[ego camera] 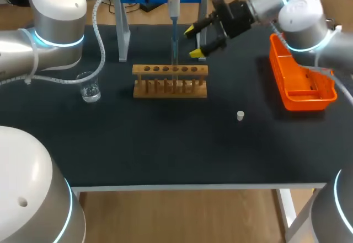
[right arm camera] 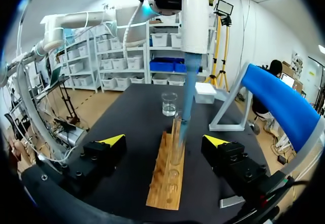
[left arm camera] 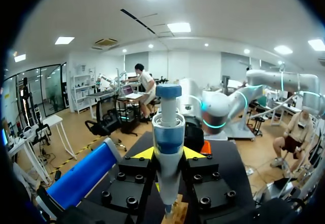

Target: Invert the test tube, pick up the pipette, mount the tip to pipette, aspirate from beaker and dispense into the tube, eject the tip, return the pipette, and cap with the stopper.

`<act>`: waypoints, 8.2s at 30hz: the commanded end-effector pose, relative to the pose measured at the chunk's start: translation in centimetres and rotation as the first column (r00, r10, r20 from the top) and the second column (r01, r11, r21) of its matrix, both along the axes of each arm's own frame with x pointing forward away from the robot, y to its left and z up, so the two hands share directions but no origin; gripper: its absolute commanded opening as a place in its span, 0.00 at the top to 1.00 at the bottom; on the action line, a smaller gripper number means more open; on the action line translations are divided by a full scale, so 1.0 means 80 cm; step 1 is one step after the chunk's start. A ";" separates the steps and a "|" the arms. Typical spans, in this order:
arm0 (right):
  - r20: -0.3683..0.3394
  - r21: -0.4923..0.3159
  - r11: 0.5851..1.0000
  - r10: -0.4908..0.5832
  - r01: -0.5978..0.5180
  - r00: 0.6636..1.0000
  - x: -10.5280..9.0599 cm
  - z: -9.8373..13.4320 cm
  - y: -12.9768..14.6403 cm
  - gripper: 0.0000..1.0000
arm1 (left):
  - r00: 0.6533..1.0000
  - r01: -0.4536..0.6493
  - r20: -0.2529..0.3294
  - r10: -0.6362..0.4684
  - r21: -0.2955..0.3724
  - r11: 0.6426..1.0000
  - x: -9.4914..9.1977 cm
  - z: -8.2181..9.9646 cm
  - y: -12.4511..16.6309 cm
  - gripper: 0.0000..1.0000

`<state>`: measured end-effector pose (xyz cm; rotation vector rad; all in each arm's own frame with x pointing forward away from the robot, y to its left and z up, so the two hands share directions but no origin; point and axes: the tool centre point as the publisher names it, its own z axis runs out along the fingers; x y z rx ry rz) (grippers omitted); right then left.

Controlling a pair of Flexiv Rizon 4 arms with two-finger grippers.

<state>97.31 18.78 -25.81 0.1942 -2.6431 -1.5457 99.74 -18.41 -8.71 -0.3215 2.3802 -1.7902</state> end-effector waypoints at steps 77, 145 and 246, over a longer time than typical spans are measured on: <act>-0.021 -0.079 0.985 -0.153 0.151 0.988 0.016 -0.087 0.076 0.00 | 1.000 -0.001 0.000 0.001 0.001 1.000 0.000 0.001 -0.001 1.00; -0.021 -0.079 0.985 -0.153 0.151 0.988 0.016 -0.087 0.076 0.00 | 0.993 -0.054 0.107 0.051 0.025 0.998 -0.021 0.060 -0.001 1.00; -0.021 -0.079 0.985 -0.153 0.151 0.988 0.016 -0.087 0.076 0.00 | 0.994 -0.091 0.064 0.090 0.008 0.996 -0.223 -0.035 0.015 1.00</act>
